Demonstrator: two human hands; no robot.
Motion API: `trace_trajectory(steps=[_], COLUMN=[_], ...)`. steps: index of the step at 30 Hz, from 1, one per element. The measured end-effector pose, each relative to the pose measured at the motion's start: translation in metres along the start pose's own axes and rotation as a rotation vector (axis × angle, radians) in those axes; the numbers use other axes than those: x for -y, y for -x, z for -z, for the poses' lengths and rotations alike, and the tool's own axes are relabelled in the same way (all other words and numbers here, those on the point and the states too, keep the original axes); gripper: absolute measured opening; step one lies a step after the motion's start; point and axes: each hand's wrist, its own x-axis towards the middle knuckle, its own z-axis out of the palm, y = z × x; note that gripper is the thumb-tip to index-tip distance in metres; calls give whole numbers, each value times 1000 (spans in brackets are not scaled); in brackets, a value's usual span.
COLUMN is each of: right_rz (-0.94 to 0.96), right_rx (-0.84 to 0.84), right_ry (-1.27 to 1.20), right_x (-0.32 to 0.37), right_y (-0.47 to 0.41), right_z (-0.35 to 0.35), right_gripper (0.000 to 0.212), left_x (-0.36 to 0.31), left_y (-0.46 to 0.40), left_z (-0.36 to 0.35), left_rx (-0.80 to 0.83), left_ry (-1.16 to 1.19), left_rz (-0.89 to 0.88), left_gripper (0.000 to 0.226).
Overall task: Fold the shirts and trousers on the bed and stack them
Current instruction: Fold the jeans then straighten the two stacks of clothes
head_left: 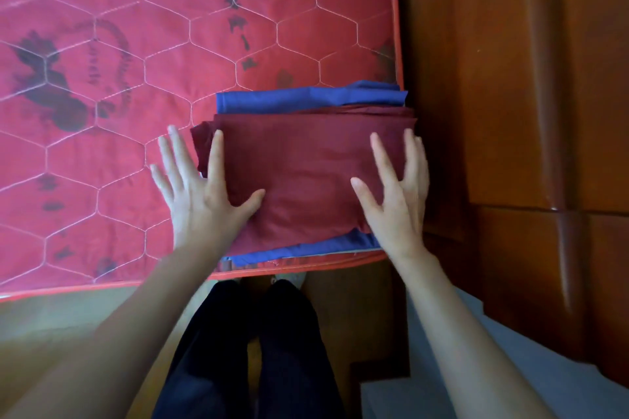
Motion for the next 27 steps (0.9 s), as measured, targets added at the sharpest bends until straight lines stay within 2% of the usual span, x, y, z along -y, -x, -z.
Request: trace_trajectory(steps=[2, 3, 5, 7, 9, 14, 20, 22, 25, 27], right_rz=[148, 184, 193, 200, 213, 246, -72, -119, 102, 226], right_rx=[-85, -82, -11, 116, 202, 234, 265, 178, 3, 32], right_ry=[-24, -49, -74, 47, 220, 355, 462, 431, 353, 305], right_x=[25, 37, 56, 57, 40, -12, -30, -21, 7, 24], right_y=[-8, -16, -30, -32, -24, 2, 13, 10, -2, -16], right_z=[-9, -17, -35, -53, -66, -63, -37, -28, -33, -46], right_gripper=[52, 52, 56, 55, 54, 55, 61, 62, 57, 53], left_x=[-25, -38, -61, -69, -58, -27, -12, -17, -36, -50], left_y=[-3, -7, -13, -10, -3, 3, 19, 19, 14, 5], left_z=[1, -3, -16, -32, -48, -58, -36, -25, -20, -26], left_rx=[-182, -222, -169, 10, 102, 63, 69, 29, -137, -178], left_ry=[-1, -7, -48, -174, -270, -313, -238, -245, -237, -252], left_rz=[-256, -372, -475, -435, -391, -414, -92, -58, -232, -390], left_gripper=[66, 56, 46, 47, 52, 60, 64, 64, 56, 51])
